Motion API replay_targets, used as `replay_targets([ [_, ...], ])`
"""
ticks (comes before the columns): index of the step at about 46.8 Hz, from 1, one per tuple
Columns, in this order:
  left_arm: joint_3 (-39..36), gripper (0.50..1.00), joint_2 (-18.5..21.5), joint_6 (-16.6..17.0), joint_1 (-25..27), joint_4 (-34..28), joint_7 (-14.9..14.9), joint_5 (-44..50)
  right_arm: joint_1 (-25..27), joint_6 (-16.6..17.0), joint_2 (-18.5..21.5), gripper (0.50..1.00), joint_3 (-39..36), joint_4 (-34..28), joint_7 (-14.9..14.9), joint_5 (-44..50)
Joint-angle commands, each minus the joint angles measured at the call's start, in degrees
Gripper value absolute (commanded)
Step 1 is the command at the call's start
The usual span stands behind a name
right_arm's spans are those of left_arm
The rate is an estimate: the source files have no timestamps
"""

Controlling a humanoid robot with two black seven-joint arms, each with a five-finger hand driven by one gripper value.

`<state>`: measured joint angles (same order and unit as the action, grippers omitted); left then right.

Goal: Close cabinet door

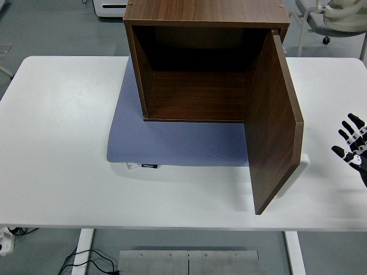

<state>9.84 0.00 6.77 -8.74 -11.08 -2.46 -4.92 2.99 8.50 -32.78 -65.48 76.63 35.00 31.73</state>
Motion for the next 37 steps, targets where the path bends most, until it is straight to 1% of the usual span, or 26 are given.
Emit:
replay_targets([
  [1, 0.0, 1.000, 0.0, 0.0, 0.0, 0.0, 0.0, 0.0, 0.1, 0.0, 0.0, 1.000, 0.0, 0.0, 0.0, 0.0],
  [26, 0.0, 1.000, 0.0, 0.0, 0.0, 0.0, 0.0, 0.0, -0.1, 0.7, -0.9, 1.000, -0.1, 0.0, 0.0, 0.0],
  [37, 0.0, 1.000, 0.0, 0.0, 0.0, 0.0, 0.0, 0.0, -0.2, 1.6, -2.2, 1.000, -0.2, -0.1, 0.0, 0.0],
])
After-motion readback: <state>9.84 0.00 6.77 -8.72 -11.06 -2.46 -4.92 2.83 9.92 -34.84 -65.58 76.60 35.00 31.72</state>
